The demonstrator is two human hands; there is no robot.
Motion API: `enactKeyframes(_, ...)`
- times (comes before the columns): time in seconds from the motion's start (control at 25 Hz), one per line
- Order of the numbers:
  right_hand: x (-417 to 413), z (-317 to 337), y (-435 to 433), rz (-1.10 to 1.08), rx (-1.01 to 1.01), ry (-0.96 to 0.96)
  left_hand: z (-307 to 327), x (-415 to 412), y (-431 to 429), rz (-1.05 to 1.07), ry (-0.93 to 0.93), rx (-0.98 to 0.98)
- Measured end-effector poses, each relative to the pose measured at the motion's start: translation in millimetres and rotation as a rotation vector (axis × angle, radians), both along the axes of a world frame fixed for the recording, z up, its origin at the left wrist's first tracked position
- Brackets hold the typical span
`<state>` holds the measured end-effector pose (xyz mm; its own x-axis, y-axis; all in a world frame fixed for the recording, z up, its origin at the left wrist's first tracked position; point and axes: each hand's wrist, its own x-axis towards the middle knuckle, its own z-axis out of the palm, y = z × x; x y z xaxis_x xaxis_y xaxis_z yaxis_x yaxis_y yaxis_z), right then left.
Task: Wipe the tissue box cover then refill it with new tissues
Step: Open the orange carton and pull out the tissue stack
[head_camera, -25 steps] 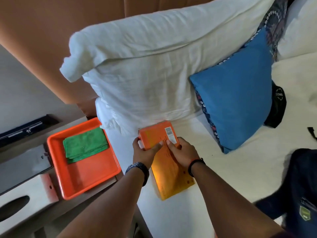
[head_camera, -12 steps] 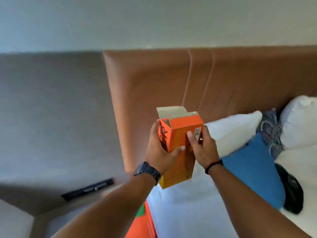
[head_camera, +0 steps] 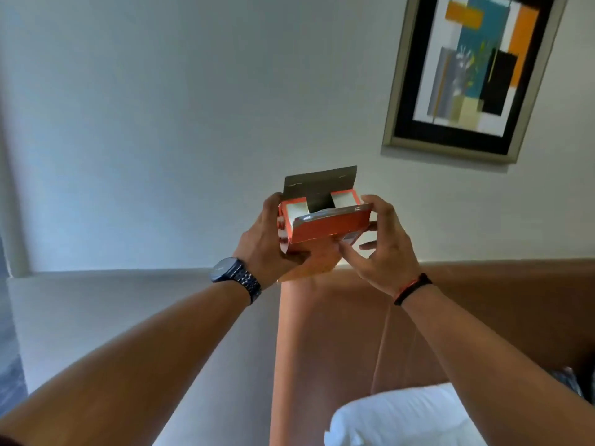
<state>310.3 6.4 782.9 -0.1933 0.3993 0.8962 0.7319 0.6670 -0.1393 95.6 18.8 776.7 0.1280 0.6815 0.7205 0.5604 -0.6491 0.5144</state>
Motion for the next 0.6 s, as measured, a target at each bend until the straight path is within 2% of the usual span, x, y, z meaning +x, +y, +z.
enactKeyframes(0.12,-5.9,41.2,-8.1,-0.033,0.132,-0.174,19.4,-21.0,-5.5,-0.002,0.028,0.123)
enactKeyframes(0.32,-16.5,76.7,-30.6,-0.022,0.249,-0.529,28.0,-31.0,-9.7,0.059,0.089,0.193)
enactKeyframes(0.44,-18.4,82.4,-39.4,-0.012,0.196,-0.719,26.6,-32.1,-7.6,0.068,0.114,0.184)
enactKeyframes(0.6,-19.4,86.5,-42.6,-0.160,0.038,-0.997,23.6,-31.0,-1.5,0.074,0.234,0.182)
